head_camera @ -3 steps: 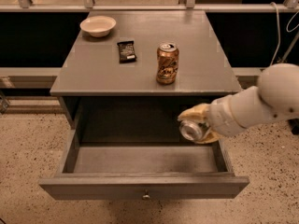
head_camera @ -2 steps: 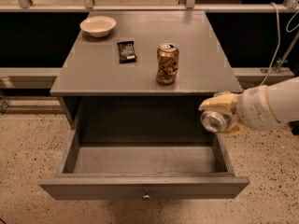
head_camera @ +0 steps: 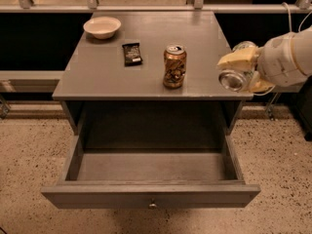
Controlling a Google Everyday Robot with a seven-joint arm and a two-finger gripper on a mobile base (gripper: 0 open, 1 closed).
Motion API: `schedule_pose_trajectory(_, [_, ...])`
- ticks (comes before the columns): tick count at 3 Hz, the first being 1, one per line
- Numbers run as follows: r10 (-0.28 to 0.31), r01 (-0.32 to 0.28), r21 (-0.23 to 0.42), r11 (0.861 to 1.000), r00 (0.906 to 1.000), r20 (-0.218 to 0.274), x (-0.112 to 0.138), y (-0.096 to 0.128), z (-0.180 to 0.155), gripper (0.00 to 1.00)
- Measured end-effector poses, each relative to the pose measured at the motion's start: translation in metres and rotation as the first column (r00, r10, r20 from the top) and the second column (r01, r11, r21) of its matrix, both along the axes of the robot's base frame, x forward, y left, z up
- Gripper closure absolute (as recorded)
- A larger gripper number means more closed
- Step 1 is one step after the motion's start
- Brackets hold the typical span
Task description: Pick 7up can from top drawer and place on counter
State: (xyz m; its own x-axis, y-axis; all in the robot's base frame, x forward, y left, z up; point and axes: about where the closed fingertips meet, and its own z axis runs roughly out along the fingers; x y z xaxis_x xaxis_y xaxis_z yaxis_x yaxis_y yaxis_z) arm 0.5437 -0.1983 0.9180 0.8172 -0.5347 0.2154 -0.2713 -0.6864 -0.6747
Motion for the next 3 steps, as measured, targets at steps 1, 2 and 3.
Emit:
schedule_pose_trajectory(1, [0.073,-0.068,-0.153,0.986,0.9970,0.026,0.037,0.034,-0.007,1.00])
schedule_pose_trajectory(2, [0.180,-0.176,-0.332,0.927,0.9835,-0.017,0.067,0.065,-0.035,1.00])
schedule_pose_trajectory(3, [0.232,-0.245,-0.451,0.858,0.9689,-0.086,0.080,0.078,-0.058,1.00])
